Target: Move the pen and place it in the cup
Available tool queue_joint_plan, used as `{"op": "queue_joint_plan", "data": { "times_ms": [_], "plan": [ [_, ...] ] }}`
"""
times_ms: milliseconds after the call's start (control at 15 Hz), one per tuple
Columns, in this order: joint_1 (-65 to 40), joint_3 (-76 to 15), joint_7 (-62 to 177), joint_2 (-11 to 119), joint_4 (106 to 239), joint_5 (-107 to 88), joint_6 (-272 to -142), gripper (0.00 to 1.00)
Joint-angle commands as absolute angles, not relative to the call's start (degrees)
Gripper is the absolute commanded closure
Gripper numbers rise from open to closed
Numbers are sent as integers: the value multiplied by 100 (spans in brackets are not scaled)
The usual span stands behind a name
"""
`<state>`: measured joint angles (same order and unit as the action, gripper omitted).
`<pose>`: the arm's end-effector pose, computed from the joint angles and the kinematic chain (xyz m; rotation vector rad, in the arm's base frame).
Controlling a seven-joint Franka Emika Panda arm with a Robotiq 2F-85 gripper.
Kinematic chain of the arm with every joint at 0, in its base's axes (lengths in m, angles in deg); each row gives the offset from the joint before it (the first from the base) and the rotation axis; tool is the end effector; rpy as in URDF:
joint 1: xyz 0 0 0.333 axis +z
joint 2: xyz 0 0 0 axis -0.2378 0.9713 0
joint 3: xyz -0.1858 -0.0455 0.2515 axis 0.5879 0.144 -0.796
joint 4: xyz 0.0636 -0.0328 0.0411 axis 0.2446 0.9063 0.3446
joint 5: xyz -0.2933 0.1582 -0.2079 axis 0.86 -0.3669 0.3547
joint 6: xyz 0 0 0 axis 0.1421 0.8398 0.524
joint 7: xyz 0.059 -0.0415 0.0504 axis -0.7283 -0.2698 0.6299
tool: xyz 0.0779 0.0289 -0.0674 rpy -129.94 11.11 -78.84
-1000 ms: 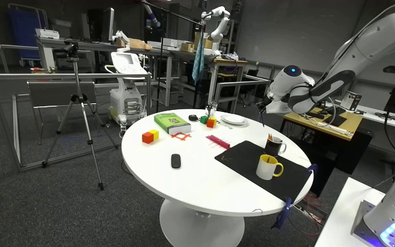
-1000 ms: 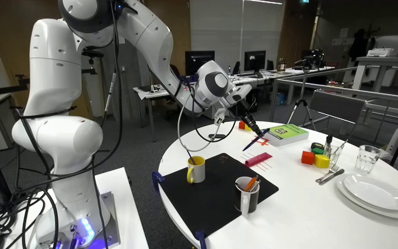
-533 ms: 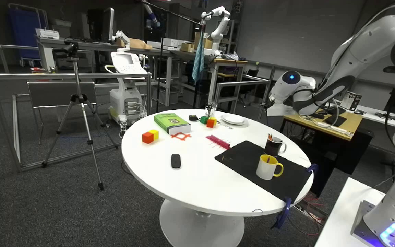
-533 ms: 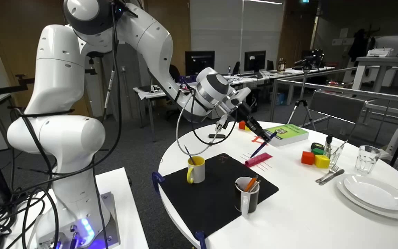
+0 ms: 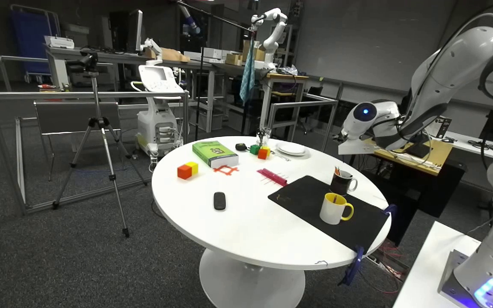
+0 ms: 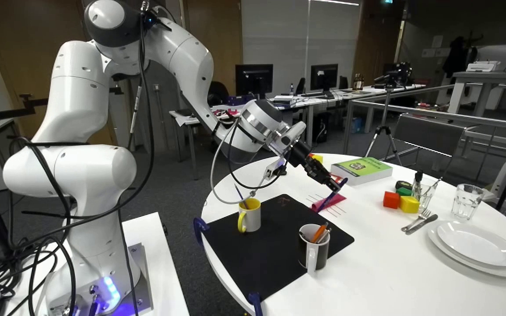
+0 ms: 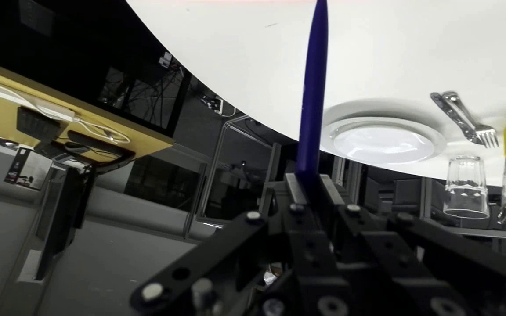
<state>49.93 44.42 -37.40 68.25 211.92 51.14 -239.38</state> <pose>0.5341 -0.0812 0.3044 2.2220 -0.8864 0.9831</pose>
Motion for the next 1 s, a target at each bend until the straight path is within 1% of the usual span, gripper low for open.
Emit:
{"op": "queue_joint_plan", "data": {
  "times_ms": [0, 467, 933],
  "plan": [
    [5157, 4668, -4526, 7434, 21405, 5397, -24174, 97],
    [4873, 4337, -5756, 8357, 21254, 5317, -24539, 97],
    [4385, 3731, -5998, 8787, 20977, 5199, -24429, 97]
  ]
}}
